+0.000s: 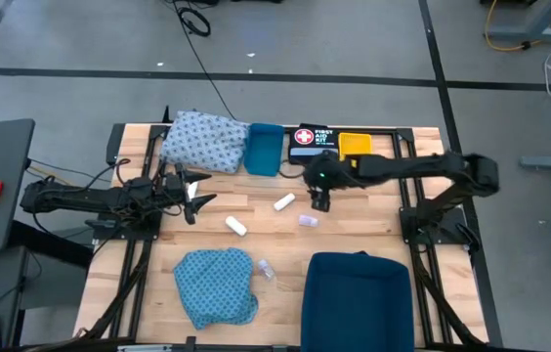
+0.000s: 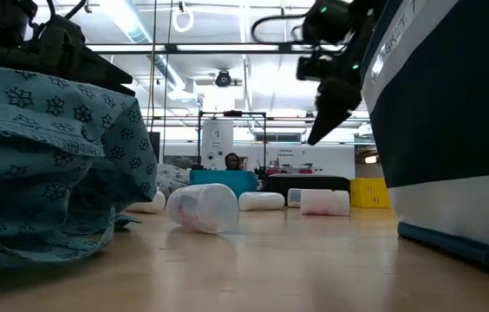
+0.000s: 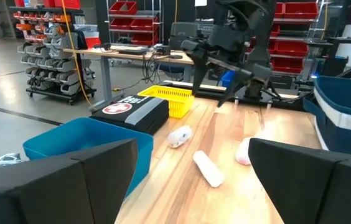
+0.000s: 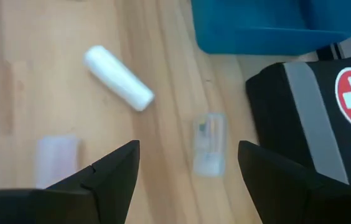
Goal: Pick & place medical supplies in basket/bin
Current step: Put the middle transparent pill bottle into the yellow basket
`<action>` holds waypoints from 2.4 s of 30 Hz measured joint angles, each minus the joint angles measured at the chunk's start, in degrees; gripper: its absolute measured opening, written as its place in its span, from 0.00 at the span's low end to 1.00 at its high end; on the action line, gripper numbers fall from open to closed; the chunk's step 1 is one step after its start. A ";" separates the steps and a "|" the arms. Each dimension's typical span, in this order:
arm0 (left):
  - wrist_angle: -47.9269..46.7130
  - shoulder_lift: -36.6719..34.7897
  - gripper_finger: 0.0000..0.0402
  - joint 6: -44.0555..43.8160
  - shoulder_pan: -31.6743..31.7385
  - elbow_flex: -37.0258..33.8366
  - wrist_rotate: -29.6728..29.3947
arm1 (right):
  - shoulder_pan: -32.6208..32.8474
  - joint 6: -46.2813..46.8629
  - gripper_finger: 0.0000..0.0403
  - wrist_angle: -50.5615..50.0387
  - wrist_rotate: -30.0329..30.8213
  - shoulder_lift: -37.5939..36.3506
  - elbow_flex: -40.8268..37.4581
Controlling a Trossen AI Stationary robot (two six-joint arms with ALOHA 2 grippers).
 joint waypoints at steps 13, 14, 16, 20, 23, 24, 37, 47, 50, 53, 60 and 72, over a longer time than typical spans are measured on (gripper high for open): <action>0.02 0.10 0.78 0.07 0.00 0.00 0.02 | -5.85 -1.22 0.69 -6.49 -4.55 10.05 8.14; 0.02 0.10 0.78 0.07 0.00 0.00 0.02 | -6.07 -1.58 0.69 -6.55 -4.90 10.54 8.20; 0.02 0.10 0.78 0.07 0.00 0.00 0.04 | -6.53 -1.89 0.69 -7.13 -5.13 11.67 8.20; 0.04 0.10 0.78 0.07 0.00 0.00 0.04 | -7.06 -2.03 0.69 -7.13 -5.46 13.61 8.20; 0.04 0.10 0.78 0.07 0.00 0.00 0.07 | -6.46 -2.03 0.69 -7.26 -5.60 13.74 8.22; 0.04 0.10 0.78 0.08 0.00 0.00 0.07 | -6.05 -2.02 0.69 -7.70 -5.92 13.64 8.35; 0.04 0.10 0.78 0.14 0.00 0.02 0.09 | 6.60 3.07 0.69 -16.15 -7.87 12.79 15.48; 0.04 0.18 0.78 -0.49 0.00 0.07 0.28 | 10.78 8.59 0.69 -16.74 -8.71 16.22 15.48; 0.09 0.21 0.78 -0.75 -0.02 0.07 0.28 | 10.21 8.11 0.69 -17.84 -8.67 18.64 15.48; 0.09 0.21 0.78 -0.81 0.00 0.07 0.28 | 9.50 7.42 0.69 -18.67 -8.57 20.68 15.46; 0.04 0.21 0.78 -0.81 0.00 0.07 0.28 | 9.11 5.46 0.69 -19.25 -8.59 22.74 15.44; -0.43 0.21 0.78 -0.81 0.00 0.07 0.29 | 10.00 2.16 0.54 -18.19 -9.25 23.17 15.44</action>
